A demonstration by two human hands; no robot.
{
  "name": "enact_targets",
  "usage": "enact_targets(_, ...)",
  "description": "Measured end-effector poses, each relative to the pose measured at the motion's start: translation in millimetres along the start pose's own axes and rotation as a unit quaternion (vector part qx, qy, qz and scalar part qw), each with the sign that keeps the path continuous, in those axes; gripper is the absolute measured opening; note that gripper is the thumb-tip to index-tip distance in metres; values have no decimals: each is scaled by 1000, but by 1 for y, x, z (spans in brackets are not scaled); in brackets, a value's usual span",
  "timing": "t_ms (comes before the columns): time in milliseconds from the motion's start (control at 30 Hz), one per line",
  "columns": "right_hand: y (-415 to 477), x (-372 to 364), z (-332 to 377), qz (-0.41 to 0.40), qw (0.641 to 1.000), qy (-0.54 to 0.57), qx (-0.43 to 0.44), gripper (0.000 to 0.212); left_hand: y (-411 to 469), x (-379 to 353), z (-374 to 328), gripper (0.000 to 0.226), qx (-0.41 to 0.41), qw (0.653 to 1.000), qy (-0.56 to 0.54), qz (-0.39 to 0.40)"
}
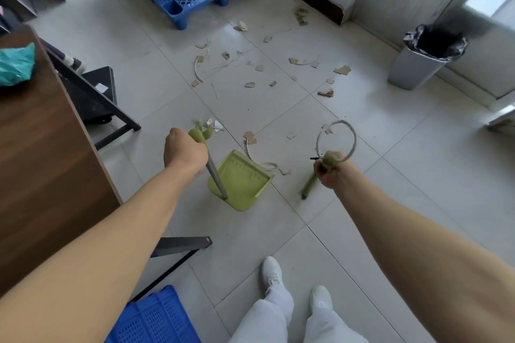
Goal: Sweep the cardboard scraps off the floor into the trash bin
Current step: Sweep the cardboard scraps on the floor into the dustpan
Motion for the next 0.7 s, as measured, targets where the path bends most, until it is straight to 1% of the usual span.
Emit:
enact_targets(67,-1,0,11,-10,1000,-3,2,18,5,1,-5,30,-8,1000,11,7)
enact_targets(167,7,4,22,-14,997,-79,-14,24,14,0,-7,29,-15,1000,25,12)
enact_targets(300,34,15,10,-43,993,-97,-41,18,29,-5,-6,29,-16,998,49,26)
enact_targets(367,45,5,-6,-16,994,-90,-58,7,34,-9,-7,29,-18,998,58,32)
enact_targets(433,51,-14,-14,11,994,-85,-67,2,38,-13,-10,29,-15,997,61,40)
enact_targets(467,52,-24,-12,22,994,-84,-59,4,40,-15,-13,29,-17,997,63,44)
enact_targets(567,61,-37,5,54,996,-65,-12,28,45,-23,-23,29,-25,996,68,57)
enact_targets(633,61,-32,17,60,997,-37,3,32,44,-32,-33,29,-31,995,71,69)
enact_targets(700,57,-21,28,69,997,-39,21,29,41,-40,-44,26,-36,993,70,83)
Point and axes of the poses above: each hand's wrist, its own y-axis towards the middle knuckle, its own x-axis out of the back of the hand, z = x × y, the point moved 2 cm from there along y, towards the middle knuckle, and after that the axes turned 14 degrees about z, right-handed, at the moved point
